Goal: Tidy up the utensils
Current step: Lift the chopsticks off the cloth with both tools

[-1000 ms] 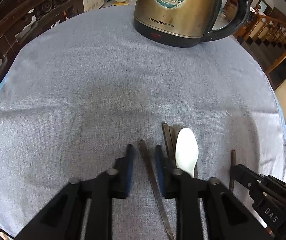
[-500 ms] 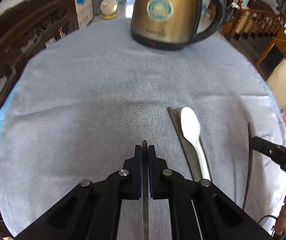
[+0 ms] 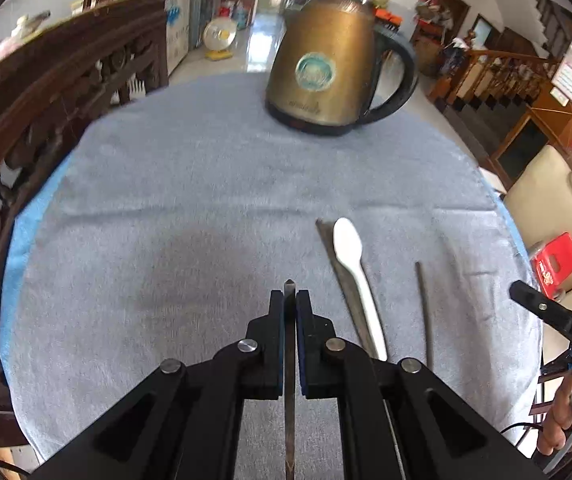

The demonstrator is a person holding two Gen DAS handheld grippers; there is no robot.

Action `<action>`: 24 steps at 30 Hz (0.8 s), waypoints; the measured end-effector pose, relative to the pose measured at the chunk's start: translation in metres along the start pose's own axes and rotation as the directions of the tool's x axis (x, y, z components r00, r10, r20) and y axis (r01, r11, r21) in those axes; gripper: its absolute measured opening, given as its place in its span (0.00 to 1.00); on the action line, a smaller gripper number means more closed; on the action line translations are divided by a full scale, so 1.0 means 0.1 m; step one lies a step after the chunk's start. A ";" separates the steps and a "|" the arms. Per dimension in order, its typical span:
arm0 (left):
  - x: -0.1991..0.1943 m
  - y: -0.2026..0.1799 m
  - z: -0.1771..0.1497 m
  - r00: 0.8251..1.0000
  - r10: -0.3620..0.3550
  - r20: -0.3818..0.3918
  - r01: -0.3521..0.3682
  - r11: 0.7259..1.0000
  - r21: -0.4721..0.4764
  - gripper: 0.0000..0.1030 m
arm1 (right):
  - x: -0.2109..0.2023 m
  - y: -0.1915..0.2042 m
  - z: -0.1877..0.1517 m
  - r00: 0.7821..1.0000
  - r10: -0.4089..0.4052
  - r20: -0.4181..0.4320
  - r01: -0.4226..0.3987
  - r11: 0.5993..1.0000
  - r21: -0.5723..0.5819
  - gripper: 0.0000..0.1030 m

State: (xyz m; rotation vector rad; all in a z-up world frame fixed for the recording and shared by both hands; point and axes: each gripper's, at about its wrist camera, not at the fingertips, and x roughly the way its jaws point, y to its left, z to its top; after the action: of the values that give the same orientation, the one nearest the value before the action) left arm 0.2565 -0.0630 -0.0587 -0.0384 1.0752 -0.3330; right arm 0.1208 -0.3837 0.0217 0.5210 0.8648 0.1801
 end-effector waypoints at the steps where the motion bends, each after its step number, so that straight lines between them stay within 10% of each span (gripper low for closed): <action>1: 0.03 0.01 -0.02 1.000 -0.002 -0.013 0.002 1.000 -0.003 0.05 | 0.00 -0.03 -0.01 1.000 0.001 0.000 -0.001 1.000 0.006 0.06; 7: 0.33 0.08 0.10 0.997 -0.018 -0.072 0.015 0.999 -0.048 0.11 | 0.08 -0.20 0.00 1.000 0.003 -0.014 -0.002 1.000 0.031 0.06; 12: 0.60 0.06 0.27 0.994 -0.012 -0.106 0.003 0.996 -0.084 0.48 | 0.22 -0.33 -0.01 1.000 0.013 -0.027 -0.012 0.999 0.051 0.06; 24: 0.78 -0.05 -0.03 0.969 0.122 -0.216 -0.125 0.992 0.003 0.49 | 0.34 -0.50 -0.02 0.998 0.035 -0.060 -0.030 0.997 0.073 0.06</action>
State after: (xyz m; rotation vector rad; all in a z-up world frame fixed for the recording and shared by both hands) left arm 0.2866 -0.0899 -0.1261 0.0567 1.2885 -0.2220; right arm 0.1380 -0.4137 -0.0274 0.6001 0.9260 0.1960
